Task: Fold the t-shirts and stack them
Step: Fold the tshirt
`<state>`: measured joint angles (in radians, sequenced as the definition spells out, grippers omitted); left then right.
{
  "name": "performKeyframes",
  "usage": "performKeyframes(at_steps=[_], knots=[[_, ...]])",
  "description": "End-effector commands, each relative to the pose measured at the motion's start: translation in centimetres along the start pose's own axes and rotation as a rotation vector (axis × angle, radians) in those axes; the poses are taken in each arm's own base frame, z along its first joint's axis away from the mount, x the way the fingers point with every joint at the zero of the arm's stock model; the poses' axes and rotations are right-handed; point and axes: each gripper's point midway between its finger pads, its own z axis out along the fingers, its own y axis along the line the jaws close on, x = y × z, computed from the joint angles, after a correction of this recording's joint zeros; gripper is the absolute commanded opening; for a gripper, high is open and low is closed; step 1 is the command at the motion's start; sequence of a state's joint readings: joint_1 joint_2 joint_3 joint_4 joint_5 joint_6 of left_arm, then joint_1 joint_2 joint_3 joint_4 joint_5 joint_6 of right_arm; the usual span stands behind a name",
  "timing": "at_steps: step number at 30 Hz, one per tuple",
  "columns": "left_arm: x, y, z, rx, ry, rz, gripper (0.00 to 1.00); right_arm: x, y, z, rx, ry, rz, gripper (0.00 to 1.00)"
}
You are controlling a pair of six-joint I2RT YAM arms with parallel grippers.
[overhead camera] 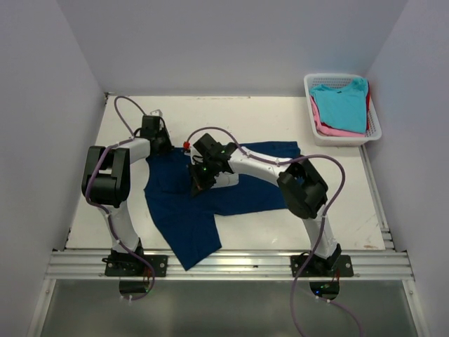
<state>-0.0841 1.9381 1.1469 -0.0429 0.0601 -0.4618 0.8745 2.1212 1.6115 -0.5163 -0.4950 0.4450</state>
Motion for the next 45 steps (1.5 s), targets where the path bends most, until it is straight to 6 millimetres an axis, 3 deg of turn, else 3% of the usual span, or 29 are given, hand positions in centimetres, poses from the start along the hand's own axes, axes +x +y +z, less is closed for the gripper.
performKeyframes(at_steps=[1, 6, 8, 10, 11, 16, 22, 25, 26, 27, 28, 29, 30, 31, 33, 34, 39, 42, 45], knots=[[1.5, 2.2, 0.8, -0.062, 0.048, -0.02, 0.0, -4.5, 1.0, -3.2, 0.052, -0.162, -0.077, 0.0], [1.7, 2.2, 0.8, -0.058, 0.054, -0.02, 0.0, -10.1, -2.3, 0.2, 0.098, -0.21, -0.015, 0.0], [1.7, 2.3, 0.7, -0.06, 0.052, -0.02, 0.0, -12.2, -2.0, 0.4, 0.087, -0.238, -0.014, 0.0], [1.9, 2.3, 0.8, -0.057, 0.056, -0.023, 0.0, -12.6, -3.2, 2.3, 0.09, -0.224, 0.006, 0.0], [1.9, 2.2, 0.8, -0.053, 0.055, -0.026, 0.0, -13.8, -2.8, 2.3, 0.074, -0.251, -0.002, 0.0], [2.3, 2.2, 1.1, -0.049, 0.065, -0.032, 0.0, -14.6, -4.1, 4.5, 0.074, -0.261, 0.036, 0.0], [2.3, 2.2, 1.1, -0.051, 0.065, -0.03, 0.0, -12.3, -6.2, 5.7, 0.107, -0.217, 0.049, 0.0], [2.2, 2.5, 1.1, -0.061, 0.066, -0.024, 0.0, -10.2, -6.7, 4.6, 0.137, -0.179, 0.029, 0.0], [2.1, 2.4, 1.1, -0.061, 0.063, -0.023, 0.0, -8.1, -7.7, 4.8, 0.161, -0.137, 0.04, 0.0], [2.1, 2.4, 1.2, -0.06, 0.063, -0.025, 0.0, -8.4, -6.9, 3.1, 0.164, -0.165, 0.016, 0.0], [2.1, 2.5, 1.2, -0.062, 0.064, -0.027, 0.0, -7.7, -7.0, 2.6, 0.172, -0.16, 0.012, 0.0], [2.1, 2.5, 1.2, -0.061, 0.066, -0.027, 0.0, -5.8, -7.8, 2.6, 0.192, -0.127, 0.02, 0.0], [2.2, 2.7, 1.4, -0.064, 0.07, -0.03, 0.0, -6.0, -6.9, 0.9, 0.192, -0.153, -0.001, 0.0], [2.2, 2.6, 1.4, -0.063, 0.068, -0.03, 0.0, -4.3, -7.6, 0.7, 0.211, -0.118, 0.011, 0.0], [2.4, 2.8, 1.5, -0.066, 0.075, -0.031, 0.0, -4.0, -6.6, -1.3, 0.21, -0.137, -0.006, 0.0], [2.5, 2.9, 1.6, -0.068, 0.076, -0.032, 0.0, -2.7, -6.9, -1.6, 0.219, -0.117, 0.003, 0.0], [2.5, 3.0, 1.7, -0.072, 0.078, -0.035, 0.0, -0.6, -5.5, -4.1, 0.201, -0.096, 0.005, 0.0], [2.5, 3.1, 1.7, -0.072, 0.079, -0.038, 0.0, -0.8, -4.4, -5.2, 0.177, -0.114, -0.004, 0.0], [2.7, 3.1, 1.9, -0.071, 0.084, -0.038, 0.0, -2.7, -1.6, -5.6, 0.066, -0.169, -0.009, 0.0]])
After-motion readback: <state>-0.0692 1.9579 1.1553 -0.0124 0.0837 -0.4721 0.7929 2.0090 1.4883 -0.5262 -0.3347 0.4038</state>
